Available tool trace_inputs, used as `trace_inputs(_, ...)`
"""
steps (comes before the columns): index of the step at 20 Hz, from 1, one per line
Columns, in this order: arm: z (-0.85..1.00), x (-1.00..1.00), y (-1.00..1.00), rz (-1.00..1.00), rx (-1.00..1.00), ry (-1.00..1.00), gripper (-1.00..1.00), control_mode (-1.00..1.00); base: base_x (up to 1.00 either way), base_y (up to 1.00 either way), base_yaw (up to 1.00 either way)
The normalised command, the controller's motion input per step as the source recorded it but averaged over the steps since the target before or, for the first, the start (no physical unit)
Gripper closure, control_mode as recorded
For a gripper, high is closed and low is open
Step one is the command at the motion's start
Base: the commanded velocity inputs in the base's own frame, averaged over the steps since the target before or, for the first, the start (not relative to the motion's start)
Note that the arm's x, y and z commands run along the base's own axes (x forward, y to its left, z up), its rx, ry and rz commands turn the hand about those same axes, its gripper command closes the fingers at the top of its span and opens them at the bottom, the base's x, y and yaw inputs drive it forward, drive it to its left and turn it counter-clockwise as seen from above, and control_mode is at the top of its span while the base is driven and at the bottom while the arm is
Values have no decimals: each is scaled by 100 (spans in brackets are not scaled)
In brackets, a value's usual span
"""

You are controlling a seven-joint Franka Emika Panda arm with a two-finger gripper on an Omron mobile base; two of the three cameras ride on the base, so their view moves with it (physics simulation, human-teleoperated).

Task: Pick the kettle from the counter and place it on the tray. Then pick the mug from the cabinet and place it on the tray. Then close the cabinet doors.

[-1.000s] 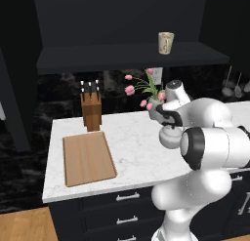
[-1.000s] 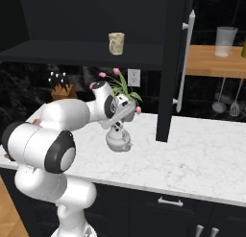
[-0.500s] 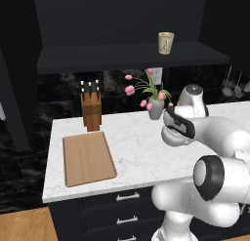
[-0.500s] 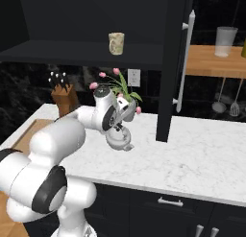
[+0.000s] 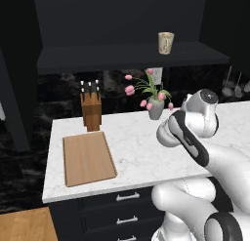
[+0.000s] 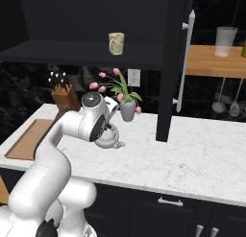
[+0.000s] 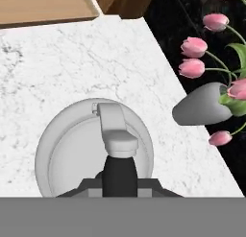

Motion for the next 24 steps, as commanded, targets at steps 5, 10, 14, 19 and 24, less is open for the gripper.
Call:
trace_inputs(5, 37, -40, 73, 22, -7, 10, 100, -100, 0, 0, 0)
trace_inputs(10, 24, -34, 84, 27, -20, 11, 100, -100, 0, 0, 0)
trace_inputs(14, 12, -14, 97, 25, -32, 0, 100, -100, 0, 0, 0)
trace_inputs(19, 7, 1, 99, 27, -29, 0, 100, -100, 0, 0, 0)
trace_inputs(24, 0, 25, 70, 25, -16, -6, 100, -100, 0, 0, 0)
